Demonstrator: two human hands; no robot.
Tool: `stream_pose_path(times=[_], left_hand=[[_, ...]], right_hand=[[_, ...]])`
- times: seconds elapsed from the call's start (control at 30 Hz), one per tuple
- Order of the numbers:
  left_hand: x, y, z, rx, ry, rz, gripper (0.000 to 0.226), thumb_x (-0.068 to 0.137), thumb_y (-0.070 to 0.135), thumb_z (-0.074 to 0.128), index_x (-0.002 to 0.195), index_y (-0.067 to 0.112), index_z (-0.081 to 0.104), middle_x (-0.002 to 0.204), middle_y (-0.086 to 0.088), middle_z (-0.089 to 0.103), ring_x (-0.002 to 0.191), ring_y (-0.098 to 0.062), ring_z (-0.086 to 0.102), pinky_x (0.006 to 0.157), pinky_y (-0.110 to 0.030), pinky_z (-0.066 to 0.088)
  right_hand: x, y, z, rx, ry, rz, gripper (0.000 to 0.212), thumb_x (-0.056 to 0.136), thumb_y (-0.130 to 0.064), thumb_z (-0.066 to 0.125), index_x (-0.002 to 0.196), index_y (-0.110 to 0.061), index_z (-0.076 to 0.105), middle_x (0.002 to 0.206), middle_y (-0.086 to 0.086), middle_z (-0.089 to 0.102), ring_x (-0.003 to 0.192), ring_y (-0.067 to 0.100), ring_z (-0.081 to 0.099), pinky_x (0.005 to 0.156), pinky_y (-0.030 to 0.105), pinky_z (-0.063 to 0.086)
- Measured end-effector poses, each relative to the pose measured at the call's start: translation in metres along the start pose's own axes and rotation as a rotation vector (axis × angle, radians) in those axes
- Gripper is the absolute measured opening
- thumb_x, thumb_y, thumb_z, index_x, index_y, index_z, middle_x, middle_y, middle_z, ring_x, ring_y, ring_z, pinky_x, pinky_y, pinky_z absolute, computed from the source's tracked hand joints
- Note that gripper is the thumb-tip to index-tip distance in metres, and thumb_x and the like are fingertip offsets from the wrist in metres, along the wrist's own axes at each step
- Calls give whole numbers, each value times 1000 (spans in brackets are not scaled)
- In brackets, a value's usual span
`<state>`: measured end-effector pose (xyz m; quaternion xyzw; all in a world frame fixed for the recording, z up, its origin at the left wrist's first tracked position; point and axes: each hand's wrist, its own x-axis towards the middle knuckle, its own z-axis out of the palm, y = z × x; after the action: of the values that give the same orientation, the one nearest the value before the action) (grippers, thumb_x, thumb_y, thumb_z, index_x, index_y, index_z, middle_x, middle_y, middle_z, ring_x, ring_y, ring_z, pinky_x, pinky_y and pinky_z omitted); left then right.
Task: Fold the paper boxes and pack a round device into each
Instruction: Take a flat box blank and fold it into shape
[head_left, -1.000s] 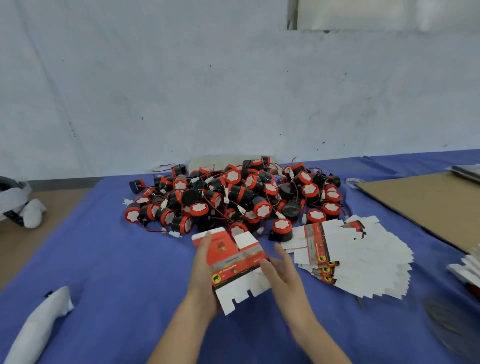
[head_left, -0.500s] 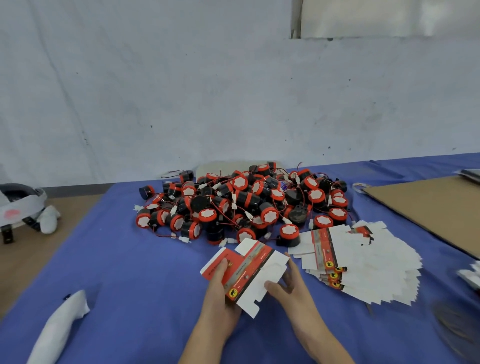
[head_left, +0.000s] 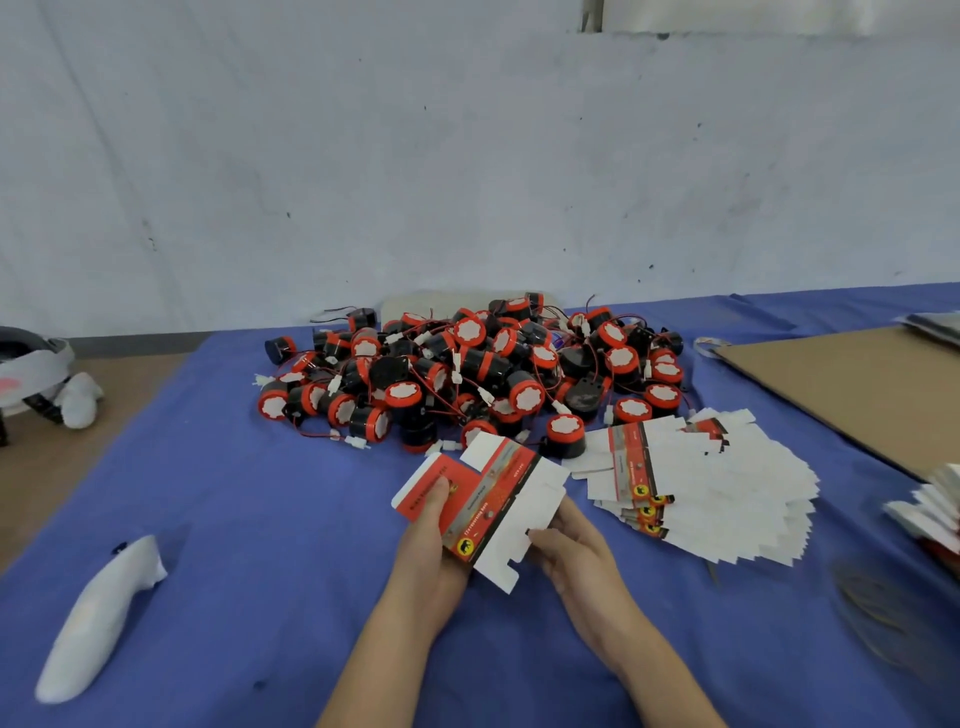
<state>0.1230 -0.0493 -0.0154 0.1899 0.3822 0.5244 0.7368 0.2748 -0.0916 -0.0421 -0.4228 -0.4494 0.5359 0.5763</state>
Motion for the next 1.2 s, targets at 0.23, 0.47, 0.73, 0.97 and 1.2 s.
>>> stream_pose_path(times=[0.23,0.47,0.73,0.97,1.2], left_hand=[[-3,-1,-2,56,48,18,34,95,37,62,118,12,64,106,-13,75,93,-31,74,83,-48,58],[-15,-2,0,162,-108,62,40,94,35,59,124,9,61,112,-15,73,100,-31,72,75,-40,61],[-27,-13,-1,459,-141,246,51,91,45,56,132,17,54,119,-5,72,108,-22,70,89,-34,58],[-29,-33,-9,1333,-28,993,74,93,6,49,144,53,21,158,24,2,145,10,-6,114,-12,23],[-16,-39,-5,1808,-100,1026,96,85,41,64,152,40,-5,160,9,-8,152,-25,-6,119,-44,-14]], right_hand=[[-8,-8,5,-111,-4,-43,53,83,-20,67,132,-37,57,129,-8,68,122,12,62,102,43,53],[-12,-11,9,-131,51,-83,27,85,-30,66,111,-36,69,110,2,75,101,17,70,84,32,58],[-7,-6,3,48,174,-74,28,83,-21,65,106,-36,72,111,9,75,106,31,71,82,44,61],[-6,-5,-2,152,236,-85,55,101,1,48,119,-49,65,111,1,75,102,18,73,72,29,59],[-5,0,1,-43,255,-16,45,100,0,49,135,-28,56,112,-2,75,103,18,72,71,29,60]])
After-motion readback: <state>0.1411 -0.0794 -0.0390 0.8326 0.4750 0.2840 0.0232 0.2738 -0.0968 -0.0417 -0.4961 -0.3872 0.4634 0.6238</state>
